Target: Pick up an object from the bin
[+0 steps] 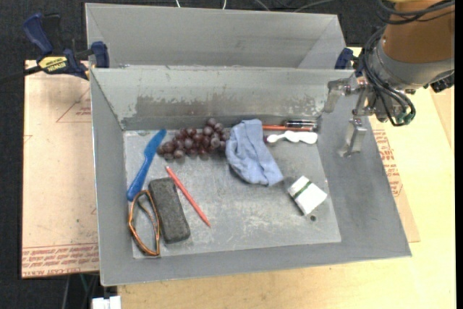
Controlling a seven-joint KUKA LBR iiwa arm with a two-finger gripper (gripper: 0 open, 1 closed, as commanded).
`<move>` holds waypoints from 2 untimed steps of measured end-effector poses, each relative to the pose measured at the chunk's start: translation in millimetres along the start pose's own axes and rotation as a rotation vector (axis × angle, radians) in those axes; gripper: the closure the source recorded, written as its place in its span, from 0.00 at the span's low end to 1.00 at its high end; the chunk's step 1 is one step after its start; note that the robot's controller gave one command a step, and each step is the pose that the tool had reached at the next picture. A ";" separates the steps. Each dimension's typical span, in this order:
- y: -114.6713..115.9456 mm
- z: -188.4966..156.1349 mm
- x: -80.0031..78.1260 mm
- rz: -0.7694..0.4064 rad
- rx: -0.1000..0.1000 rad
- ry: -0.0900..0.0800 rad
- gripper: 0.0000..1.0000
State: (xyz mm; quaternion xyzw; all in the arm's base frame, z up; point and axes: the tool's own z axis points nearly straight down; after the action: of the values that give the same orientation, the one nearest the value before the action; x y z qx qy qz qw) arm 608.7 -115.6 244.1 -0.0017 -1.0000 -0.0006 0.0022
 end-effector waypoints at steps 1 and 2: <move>0.4 -4.2 -1.4 -0.002 0.001 -0.007 0.00; 5.5 62.5 -1.9 -0.056 0.002 -0.011 0.00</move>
Offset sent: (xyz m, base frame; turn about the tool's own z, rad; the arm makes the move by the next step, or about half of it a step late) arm -0.0010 0.0126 -0.1663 -0.1384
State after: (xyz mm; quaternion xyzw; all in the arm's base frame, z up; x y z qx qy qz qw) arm 610.3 -110.0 181.6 0.0262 -0.9997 0.0004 -0.0036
